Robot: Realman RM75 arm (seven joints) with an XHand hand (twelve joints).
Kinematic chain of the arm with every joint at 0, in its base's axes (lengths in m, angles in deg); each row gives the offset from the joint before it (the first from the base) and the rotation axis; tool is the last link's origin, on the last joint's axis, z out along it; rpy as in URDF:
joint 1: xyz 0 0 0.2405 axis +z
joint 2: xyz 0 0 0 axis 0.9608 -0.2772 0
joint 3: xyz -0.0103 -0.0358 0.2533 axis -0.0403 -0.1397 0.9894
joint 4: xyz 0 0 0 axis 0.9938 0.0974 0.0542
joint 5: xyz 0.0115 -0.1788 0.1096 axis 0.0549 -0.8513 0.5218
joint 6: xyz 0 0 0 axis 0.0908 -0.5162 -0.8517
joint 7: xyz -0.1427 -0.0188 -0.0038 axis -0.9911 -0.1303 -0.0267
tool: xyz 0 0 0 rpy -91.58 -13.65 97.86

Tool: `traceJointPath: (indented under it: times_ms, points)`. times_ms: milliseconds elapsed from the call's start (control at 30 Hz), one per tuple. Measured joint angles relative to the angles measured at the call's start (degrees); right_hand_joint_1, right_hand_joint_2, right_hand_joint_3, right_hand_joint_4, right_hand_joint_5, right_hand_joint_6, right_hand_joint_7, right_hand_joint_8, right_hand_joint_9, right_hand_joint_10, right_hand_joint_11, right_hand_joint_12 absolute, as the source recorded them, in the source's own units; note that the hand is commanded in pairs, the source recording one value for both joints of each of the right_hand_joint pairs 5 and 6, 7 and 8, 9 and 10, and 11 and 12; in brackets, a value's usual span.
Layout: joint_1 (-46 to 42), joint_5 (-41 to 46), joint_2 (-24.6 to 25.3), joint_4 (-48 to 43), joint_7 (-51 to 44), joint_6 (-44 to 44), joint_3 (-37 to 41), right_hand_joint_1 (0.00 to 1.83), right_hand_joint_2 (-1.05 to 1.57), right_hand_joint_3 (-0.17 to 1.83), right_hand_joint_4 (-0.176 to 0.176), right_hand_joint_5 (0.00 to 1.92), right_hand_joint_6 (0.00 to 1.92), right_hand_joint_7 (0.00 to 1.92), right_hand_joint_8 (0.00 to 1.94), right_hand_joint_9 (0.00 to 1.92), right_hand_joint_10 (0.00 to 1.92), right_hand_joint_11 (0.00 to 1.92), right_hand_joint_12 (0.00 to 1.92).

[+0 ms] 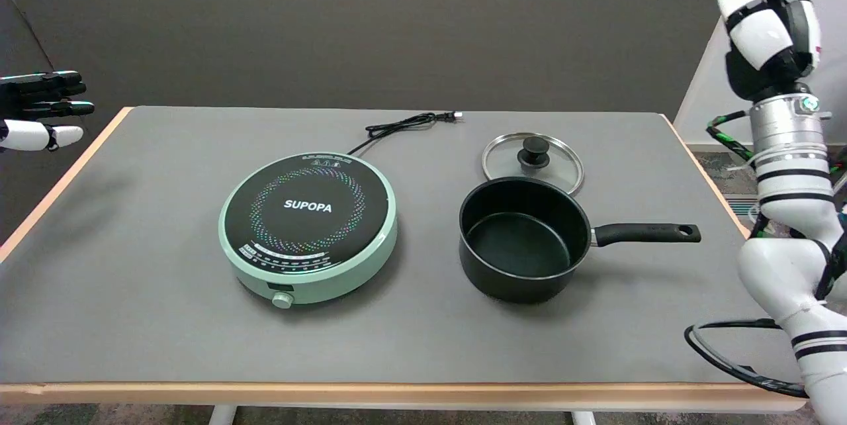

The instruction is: Pick up the soup pot.

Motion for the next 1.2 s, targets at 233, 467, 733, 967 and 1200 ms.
traceJointPath:
  times_ms: [233, 467, 733, 967, 1200]
  points:
    - [-0.5, -2.02, -0.19, 1.93, -2.9, 4.04, 2.72, 0.97, 0.93, 0.78, -0.176, 0.08, 0.08, 0.08, 0.08, 0.08, 0.08, 0.08, 0.08]
    - [-0.83, -6.72, -0.37, 1.37, -5.64, 6.79, 4.89, 0.99, 0.53, 0.83, -0.126, 0.08, 0.08, 0.08, 0.08, 0.08, 0.08, 0.08, 0.08]
    - [-1.2, -17.83, -0.48, -2.32, -9.38, 8.15, 6.66, 1.02, 0.03, 0.84, 0.072, 0.07, 0.07, 0.07, 0.07, 0.07, 0.07, 0.07, 0.07]
    - [-3.21, -28.61, 0.11, -7.93, -16.81, 7.42, 7.71, 1.06, -0.22, 0.96, 0.176, 0.05, 0.05, 0.05, 0.05, 0.05, 0.05, 0.05, 0.05]
    - [-6.87, -35.27, 2.97, -12.23, -26.81, 5.02, 8.03, 1.08, -0.39, 0.98, 0.176, 0.05, 0.05, 0.05, 0.05, 0.05, 0.05, 0.05, 0.05]
